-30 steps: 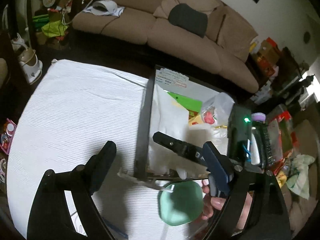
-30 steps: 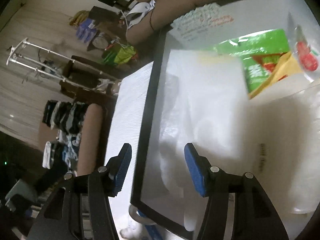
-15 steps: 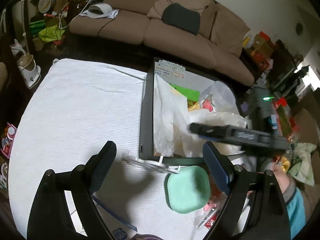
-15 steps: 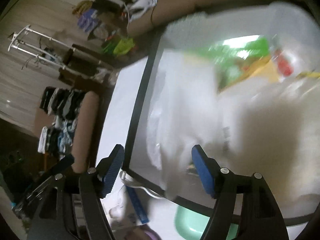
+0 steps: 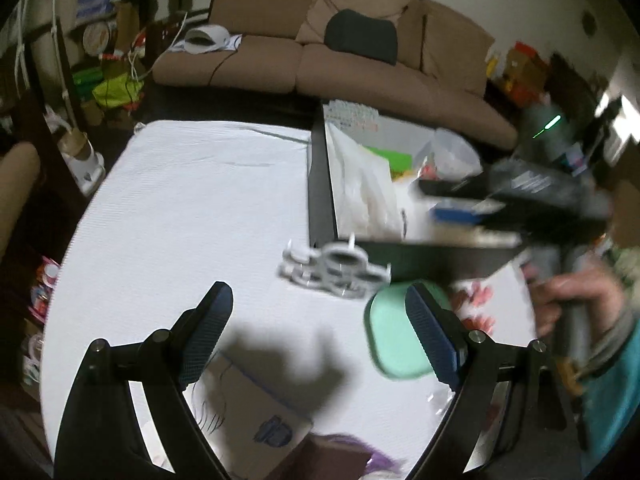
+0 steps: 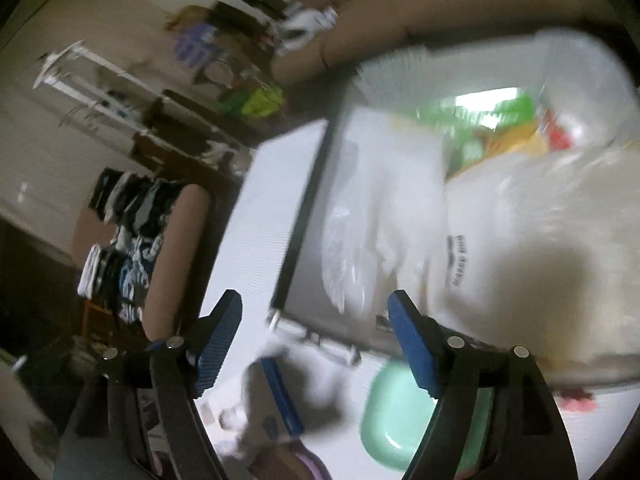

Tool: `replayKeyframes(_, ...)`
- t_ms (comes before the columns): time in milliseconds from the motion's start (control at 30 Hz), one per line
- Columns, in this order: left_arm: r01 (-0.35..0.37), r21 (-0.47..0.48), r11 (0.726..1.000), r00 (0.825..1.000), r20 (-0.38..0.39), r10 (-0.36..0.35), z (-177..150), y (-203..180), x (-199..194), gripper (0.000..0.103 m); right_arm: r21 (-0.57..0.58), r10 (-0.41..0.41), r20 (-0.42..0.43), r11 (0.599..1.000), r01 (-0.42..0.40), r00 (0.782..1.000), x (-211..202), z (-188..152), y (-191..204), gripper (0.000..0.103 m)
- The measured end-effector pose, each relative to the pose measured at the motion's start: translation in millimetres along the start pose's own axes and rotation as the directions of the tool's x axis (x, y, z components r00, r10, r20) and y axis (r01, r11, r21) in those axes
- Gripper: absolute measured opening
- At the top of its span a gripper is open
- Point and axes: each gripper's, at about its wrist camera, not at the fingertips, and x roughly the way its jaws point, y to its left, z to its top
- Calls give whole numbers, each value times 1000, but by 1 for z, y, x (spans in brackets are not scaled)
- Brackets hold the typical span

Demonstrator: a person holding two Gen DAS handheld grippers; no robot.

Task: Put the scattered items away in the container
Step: 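Withdraw both tools from the box back over the table, then lower the left tool onto the red KFC ketchup packet and grasp it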

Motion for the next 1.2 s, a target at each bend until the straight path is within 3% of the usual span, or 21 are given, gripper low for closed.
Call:
replayKeyframes(233, 0, 37, 999, 1000, -30, 1, -55, -28, -6, 87, -113, -69, 13, 991, 70, 998, -70, -79, 5, 82)
replayKeyframes(400, 36, -8, 999, 998, -43, -36, -90, -26, -12, 87, -127, -129, 16, 983, 130, 991, -96, -132, -7, 83)
replayKeyframes(600, 46, -80, 996, 998, -41, -49, -127, -12, -12, 87, -109, -161, 35, 980, 164, 986, -101, -176, -23, 83)
replayKeyframes(733, 37, -66, 997, 999, -12, -38, -149, -8, -13, 87, -146, -218, 80, 963, 228, 973, -99, -206, -25, 83)
replayKeyframes(900, 24, -15, 1000, 1000, 19, -24, -165, -8, -11, 87, -154, -237, 96, 956, 250, 967, -90, -228, -31, 83)
replayKeyframes(1033, 79, -32, 996, 995, 61, -77, -167, -4, -11, 87, -166, -283, 135, 938, 303, 950, -86, -236, -33, 83)
replayKeyframes(1200, 100, 31, 995, 992, 77, -102, -171, -18, -11, 87, -96, -315, 166, 938, 333, 934, -98, -243, -56, 83)
